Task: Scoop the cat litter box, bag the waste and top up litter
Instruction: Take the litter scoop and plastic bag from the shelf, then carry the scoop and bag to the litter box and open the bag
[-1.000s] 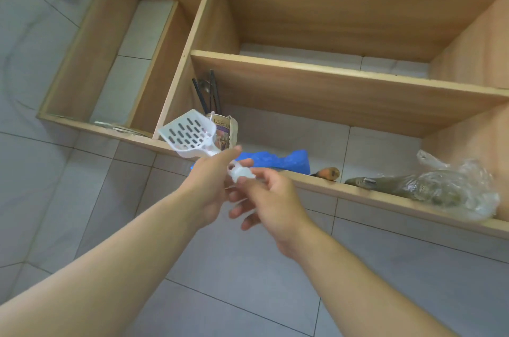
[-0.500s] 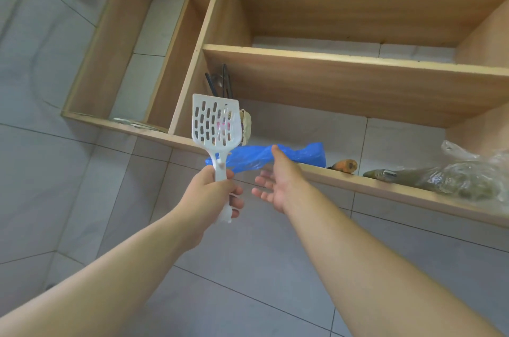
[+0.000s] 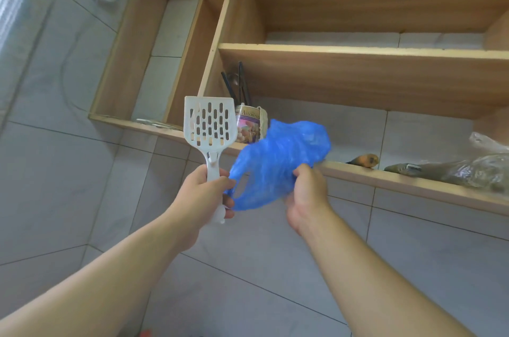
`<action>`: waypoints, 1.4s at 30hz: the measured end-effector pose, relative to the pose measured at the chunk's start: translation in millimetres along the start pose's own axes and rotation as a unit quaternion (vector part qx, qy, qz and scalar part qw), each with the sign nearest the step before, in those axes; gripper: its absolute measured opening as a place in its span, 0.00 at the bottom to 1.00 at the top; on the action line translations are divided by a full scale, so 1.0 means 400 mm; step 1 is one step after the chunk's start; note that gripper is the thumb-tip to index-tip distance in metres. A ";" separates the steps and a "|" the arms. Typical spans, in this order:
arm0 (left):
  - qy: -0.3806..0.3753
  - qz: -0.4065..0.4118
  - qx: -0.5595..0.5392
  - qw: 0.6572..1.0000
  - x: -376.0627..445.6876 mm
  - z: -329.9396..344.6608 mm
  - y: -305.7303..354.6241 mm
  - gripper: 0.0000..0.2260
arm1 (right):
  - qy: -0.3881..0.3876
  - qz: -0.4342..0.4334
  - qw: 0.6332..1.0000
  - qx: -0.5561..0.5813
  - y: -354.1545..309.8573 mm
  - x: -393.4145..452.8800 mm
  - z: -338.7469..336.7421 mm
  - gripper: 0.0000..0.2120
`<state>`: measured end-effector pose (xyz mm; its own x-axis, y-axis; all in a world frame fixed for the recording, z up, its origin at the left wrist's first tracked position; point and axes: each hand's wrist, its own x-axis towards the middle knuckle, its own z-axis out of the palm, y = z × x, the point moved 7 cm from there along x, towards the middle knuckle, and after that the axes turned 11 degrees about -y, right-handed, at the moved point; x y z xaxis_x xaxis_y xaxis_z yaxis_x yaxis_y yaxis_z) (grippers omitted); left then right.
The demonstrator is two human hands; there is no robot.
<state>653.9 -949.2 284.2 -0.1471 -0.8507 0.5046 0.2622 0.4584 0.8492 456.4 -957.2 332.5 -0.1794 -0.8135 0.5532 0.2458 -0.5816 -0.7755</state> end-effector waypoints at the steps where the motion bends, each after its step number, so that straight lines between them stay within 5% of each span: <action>1: 0.000 -0.002 0.008 1.000 -0.007 -0.003 -0.005 0.05 | -0.007 0.007 1.000 -0.022 0.006 -0.016 -0.009 0.11; 10: -0.045 -0.028 0.035 0.998 -0.235 0.064 -0.133 0.06 | -0.163 0.139 0.976 0.038 0.128 -0.299 -0.027 0.09; 17: 0.012 -0.115 0.010 0.993 -0.467 0.081 -0.321 0.09 | -0.044 0.198 0.979 -0.007 0.362 -0.537 -0.229 0.08; 22: 0.004 -0.204 0.060 0.977 -0.614 0.132 -0.416 0.10 | 0.011 0.208 0.968 -0.138 0.442 -0.709 -0.348 0.06; 29: 0.068 -0.276 0.090 0.954 -0.802 0.157 -0.496 0.14 | -0.037 0.222 0.944 -0.240 0.472 -0.897 -0.419 0.09; 38: 0.151 -0.314 -0.047 0.936 -1.100 0.122 -0.525 0.02 | -0.062 0.348 0.923 -0.153 0.518 -1.159 -0.424 0.06; 42: 0.150 -0.349 0.002 0.925 -1.202 0.115 -0.532 0.05 | -0.107 0.360 0.912 -0.165 0.499 -1.272 -0.370 0.08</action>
<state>624.8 -626.0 -132.0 -0.0079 -0.9725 -0.2327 0.2002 -0.2295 0.9525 455.7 -659.1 -148.8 0.1144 -0.9866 -0.1161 -0.0791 0.1075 -0.9911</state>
